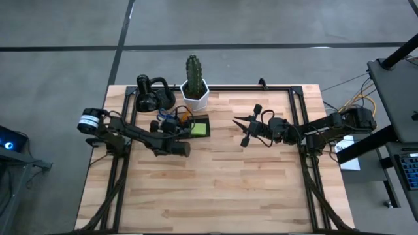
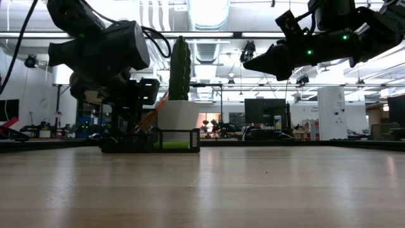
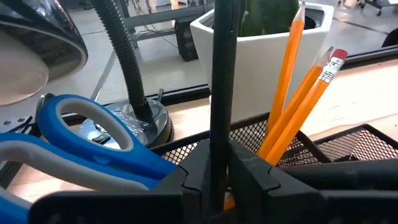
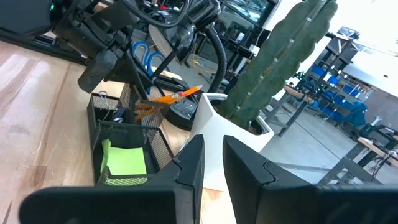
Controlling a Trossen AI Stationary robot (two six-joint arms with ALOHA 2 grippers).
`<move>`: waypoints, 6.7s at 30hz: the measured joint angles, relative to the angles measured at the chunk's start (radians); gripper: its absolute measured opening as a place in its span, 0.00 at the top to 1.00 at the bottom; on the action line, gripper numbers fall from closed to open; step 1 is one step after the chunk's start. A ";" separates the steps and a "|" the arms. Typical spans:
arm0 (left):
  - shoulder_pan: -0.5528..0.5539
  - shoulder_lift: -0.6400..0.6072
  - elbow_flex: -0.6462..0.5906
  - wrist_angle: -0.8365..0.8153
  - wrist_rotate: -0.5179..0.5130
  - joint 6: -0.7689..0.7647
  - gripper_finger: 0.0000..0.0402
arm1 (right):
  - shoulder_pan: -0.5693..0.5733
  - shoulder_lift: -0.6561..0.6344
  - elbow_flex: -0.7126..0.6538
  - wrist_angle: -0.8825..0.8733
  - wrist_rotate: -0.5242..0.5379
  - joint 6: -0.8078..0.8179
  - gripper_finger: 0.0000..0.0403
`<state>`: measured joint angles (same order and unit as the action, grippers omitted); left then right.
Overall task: Pick and place office supplies into organizer
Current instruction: Put the black pen into the black desk organizer, then return to Home Position
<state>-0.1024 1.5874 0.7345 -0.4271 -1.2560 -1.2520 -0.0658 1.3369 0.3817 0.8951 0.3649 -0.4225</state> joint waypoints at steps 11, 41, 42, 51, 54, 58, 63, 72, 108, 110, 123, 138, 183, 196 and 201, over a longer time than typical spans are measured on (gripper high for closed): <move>-0.001 -0.021 0.005 0.000 0.005 0.063 0.65 | 0.000 0.000 0.000 -0.001 0.000 0.000 0.88; -0.166 -0.192 -0.068 0.998 0.680 1.364 0.86 | 0.000 0.000 0.000 -0.001 0.000 0.003 0.88; -0.157 -0.192 -0.082 1.074 0.802 1.392 0.89 | 0.000 0.000 0.000 0.000 0.000 0.003 0.88; 0.006 -0.233 -0.168 1.191 1.206 1.450 0.99 | 0.000 0.000 0.000 -0.003 0.000 0.005 0.88; 0.067 -0.309 -0.171 1.044 1.222 1.448 1.00 | 0.000 0.000 0.000 -0.026 0.000 0.024 0.88; 0.105 -0.444 -0.175 0.896 1.243 1.441 1.00 | 0.000 0.000 0.000 -0.044 0.000 0.027 0.88; 0.069 -0.610 -0.225 0.796 1.271 1.470 1.00 | 0.000 0.000 0.000 -0.081 0.001 0.030 0.88; 0.035 -0.941 -0.478 0.789 1.242 1.410 1.00 | 0.000 0.000 0.000 -0.109 0.001 0.061 0.88; 0.030 -1.480 -0.727 0.518 1.251 1.389 1.00 | -0.042 -0.114 -0.374 0.382 -0.366 0.228 0.88; 0.030 -1.477 -0.727 0.518 1.252 1.389 1.00 | -0.057 -0.172 -0.372 0.303 -0.367 0.236 0.88; 0.029 -1.473 -0.728 0.513 1.253 1.361 1.00 | -0.040 -0.796 -0.373 -0.435 -0.373 0.316 0.88; 0.029 -1.472 -0.729 0.495 1.254 1.362 1.00 | -0.013 -1.251 -0.373 -0.887 -0.343 0.392 0.88; 0.029 -1.464 -0.729 0.497 1.252 1.336 1.00 | -0.011 -1.276 -0.372 -0.882 -0.363 0.363 0.88; 0.029 -1.463 -0.729 0.497 1.252 1.337 1.00 | -0.011 -1.276 -0.372 -0.883 -0.363 0.366 0.88; 0.029 -1.461 -0.729 0.497 1.252 1.337 1.00 | -0.011 -1.276 -0.372 -0.883 -0.364 0.367 0.88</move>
<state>-0.0738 0.1259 0.0051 0.0696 -0.0036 0.0849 -0.0772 0.0608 0.0093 0.0120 0.0013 -0.0555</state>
